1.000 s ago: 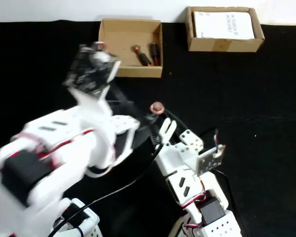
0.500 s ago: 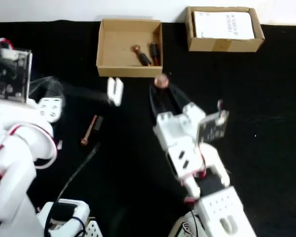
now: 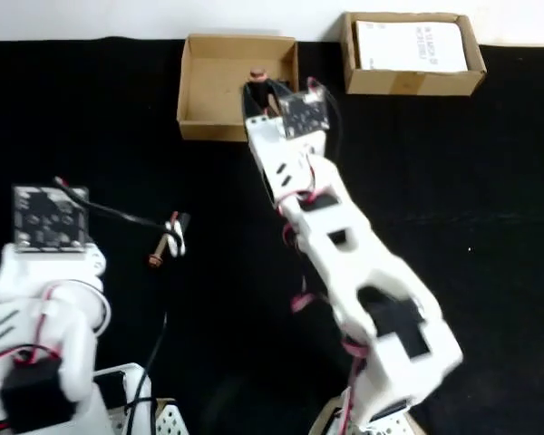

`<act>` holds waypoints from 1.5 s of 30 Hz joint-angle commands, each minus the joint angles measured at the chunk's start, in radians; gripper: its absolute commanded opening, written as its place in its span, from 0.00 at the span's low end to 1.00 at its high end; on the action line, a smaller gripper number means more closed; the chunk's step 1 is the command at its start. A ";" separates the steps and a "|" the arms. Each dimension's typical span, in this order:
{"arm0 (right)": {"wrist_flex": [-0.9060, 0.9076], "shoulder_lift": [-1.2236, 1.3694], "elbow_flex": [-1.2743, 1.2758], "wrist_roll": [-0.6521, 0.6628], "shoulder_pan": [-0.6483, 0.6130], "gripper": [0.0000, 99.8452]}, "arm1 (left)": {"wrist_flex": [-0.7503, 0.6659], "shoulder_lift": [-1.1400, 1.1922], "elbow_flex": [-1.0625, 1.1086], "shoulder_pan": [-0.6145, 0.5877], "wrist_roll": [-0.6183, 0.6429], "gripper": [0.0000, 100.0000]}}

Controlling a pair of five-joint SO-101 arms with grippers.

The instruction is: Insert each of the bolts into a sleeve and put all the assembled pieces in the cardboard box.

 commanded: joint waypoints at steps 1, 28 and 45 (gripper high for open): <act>-0.042 0.191 -0.243 0.008 0.024 0.01 | -0.094 -0.136 0.275 -0.010 -0.005 0.01; -0.041 0.499 -0.476 0.009 0.059 0.15 | -0.140 -0.306 0.596 -0.010 -0.005 0.06; 0.196 0.041 -0.093 0.002 -0.082 0.15 | -0.132 -0.295 0.627 -0.188 0.069 0.12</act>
